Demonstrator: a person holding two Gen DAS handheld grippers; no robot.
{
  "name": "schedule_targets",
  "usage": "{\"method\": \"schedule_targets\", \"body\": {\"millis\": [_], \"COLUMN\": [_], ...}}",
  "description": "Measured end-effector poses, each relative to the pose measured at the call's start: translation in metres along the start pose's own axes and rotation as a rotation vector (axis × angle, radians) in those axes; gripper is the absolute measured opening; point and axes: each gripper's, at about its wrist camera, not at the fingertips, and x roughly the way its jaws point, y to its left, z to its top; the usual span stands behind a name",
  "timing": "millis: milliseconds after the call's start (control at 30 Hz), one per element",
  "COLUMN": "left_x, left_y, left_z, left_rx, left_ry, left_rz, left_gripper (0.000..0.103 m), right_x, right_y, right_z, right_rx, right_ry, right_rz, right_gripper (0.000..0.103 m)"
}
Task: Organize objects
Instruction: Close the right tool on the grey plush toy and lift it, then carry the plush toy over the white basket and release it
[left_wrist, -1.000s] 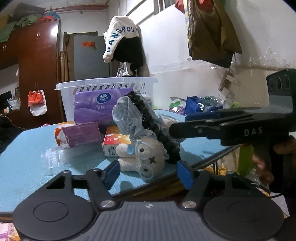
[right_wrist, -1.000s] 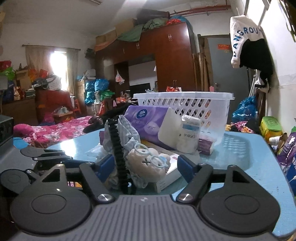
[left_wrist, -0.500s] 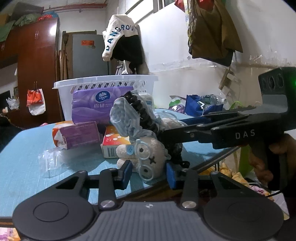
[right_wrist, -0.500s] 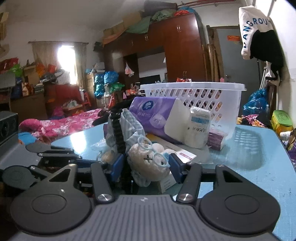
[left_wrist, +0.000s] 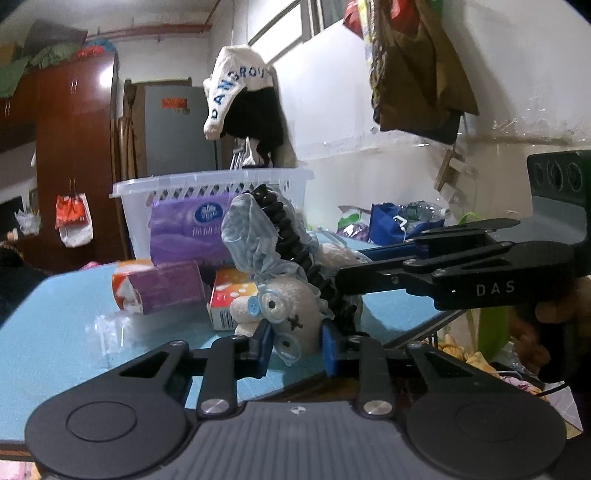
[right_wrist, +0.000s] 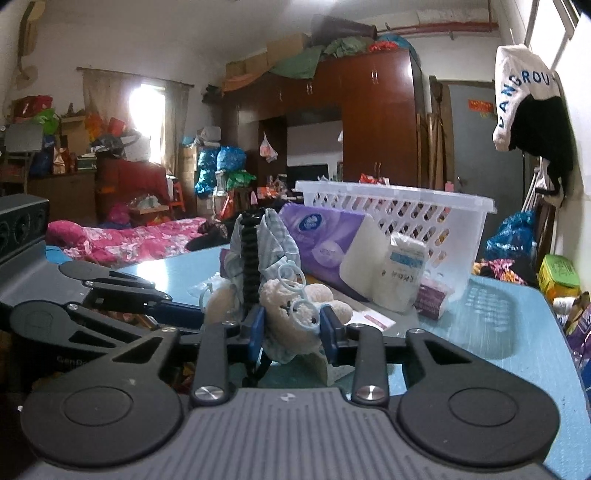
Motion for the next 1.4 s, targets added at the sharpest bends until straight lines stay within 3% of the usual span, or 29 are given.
{"method": "schedule_targets", "body": {"millis": [300, 500, 700, 833, 1000, 1200, 1400], "left_x": [-0.02, -0.011, 0.036, 0.075, 0.132, 0.192, 0.214], "left_y": [-0.005, 0.021, 0.054, 0.069, 0.095, 0.129, 0.133], "left_z": [0.024, 0.076, 0.144, 0.183, 0.207, 0.201, 0.19], "left_rx": [0.079, 0.106, 0.137, 0.159, 0.111, -0.012, -0.016], "left_ry": [-0.118, -0.216, -0.204, -0.125, 0.024, 0.185, 0.272], "left_rz": [0.027, 0.017, 0.021, 0.026, 0.016, -0.007, 0.006], "left_gripper": [0.031, 0.031, 0.031, 0.031, 0.031, 0.031, 0.032], "right_x": [-0.008, 0.011, 0.059, 0.095, 0.139, 0.179, 0.189], "right_y": [0.007, -0.009, -0.05, -0.091, -0.121, -0.146, -0.147], "right_z": [0.034, 0.092, 0.141, 0.164, 0.159, 0.141, 0.134], "right_rx": [-0.071, -0.107, -0.066, 0.033, 0.117, 0.229, 0.263], "right_ry": [-0.095, -0.16, -0.149, -0.084, 0.036, 0.181, 0.273], "right_rz": [-0.029, -0.048, -0.087, -0.09, -0.127, -0.173, -0.199], "right_gripper": [0.035, 0.035, 0.035, 0.035, 0.036, 0.035, 0.033]}}
